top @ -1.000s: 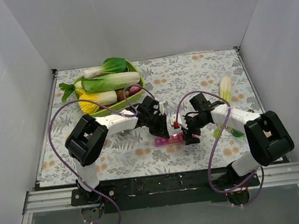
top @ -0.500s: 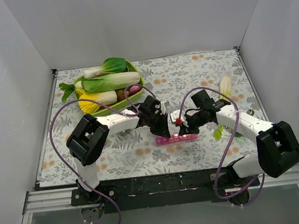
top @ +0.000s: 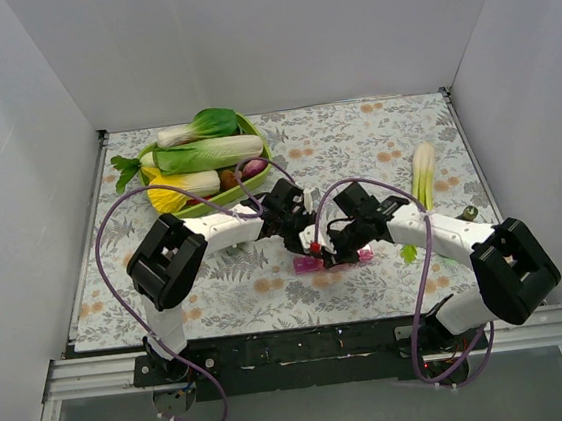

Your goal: Sort the pills into containers

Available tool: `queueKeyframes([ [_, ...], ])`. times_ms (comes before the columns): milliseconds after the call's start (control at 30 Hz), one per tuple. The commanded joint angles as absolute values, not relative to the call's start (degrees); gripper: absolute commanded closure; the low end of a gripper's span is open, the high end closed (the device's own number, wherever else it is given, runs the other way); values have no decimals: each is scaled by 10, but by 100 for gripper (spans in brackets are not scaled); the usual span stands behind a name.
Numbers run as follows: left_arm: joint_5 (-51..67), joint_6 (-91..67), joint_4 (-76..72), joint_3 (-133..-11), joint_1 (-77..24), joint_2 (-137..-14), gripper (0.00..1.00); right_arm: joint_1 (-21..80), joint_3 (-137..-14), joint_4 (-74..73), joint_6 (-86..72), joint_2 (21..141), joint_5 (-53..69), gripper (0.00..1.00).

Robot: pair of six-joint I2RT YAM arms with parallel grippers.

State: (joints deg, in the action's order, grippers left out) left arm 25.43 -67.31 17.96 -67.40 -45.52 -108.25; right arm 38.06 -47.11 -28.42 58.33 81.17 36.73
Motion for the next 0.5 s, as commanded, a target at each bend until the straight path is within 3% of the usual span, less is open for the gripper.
queueKeyframes([
  [0, 188, -654, 222, -662, -461, -1118, 93, 386, -496, -262, 570, 810, 342, 99],
  [467, 192, -657, 218, -655, -461, -1122, 93, 402, -487, -234, 561, 889, 292, 99],
])
